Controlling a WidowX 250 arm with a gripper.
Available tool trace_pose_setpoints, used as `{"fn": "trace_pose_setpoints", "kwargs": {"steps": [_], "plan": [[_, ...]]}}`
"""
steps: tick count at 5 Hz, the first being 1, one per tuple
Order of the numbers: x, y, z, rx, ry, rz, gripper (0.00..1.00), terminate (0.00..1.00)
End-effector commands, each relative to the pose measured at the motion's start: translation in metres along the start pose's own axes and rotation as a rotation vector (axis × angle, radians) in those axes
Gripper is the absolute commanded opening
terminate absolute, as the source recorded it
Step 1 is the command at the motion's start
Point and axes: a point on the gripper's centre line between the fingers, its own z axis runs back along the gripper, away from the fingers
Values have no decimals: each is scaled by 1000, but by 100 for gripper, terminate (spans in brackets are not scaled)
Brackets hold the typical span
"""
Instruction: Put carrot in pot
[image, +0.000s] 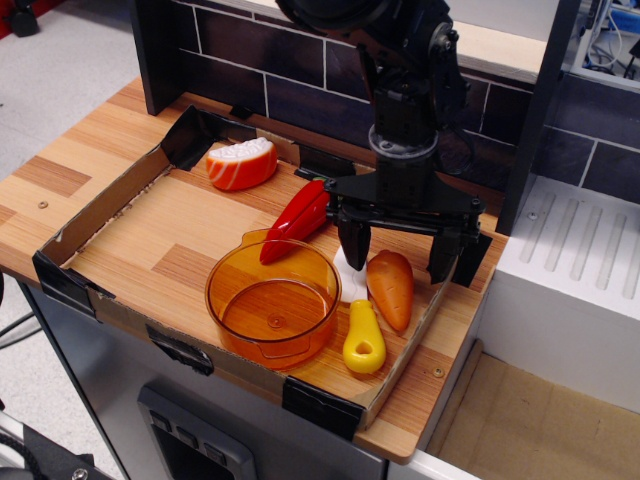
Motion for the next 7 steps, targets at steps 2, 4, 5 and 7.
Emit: {"fn": "trace_pose_setpoints", "kwargs": {"steps": [2, 4, 5, 7], "plan": [[-13, -11, -3, -3, -19, 27, 100, 0], [-22, -16, -6, 8, -59, 23, 0, 0], [-21, -18, -6, 7, -71, 32, 0, 0], [-12, -22, 39, -34, -202, 65, 0, 0]]}}
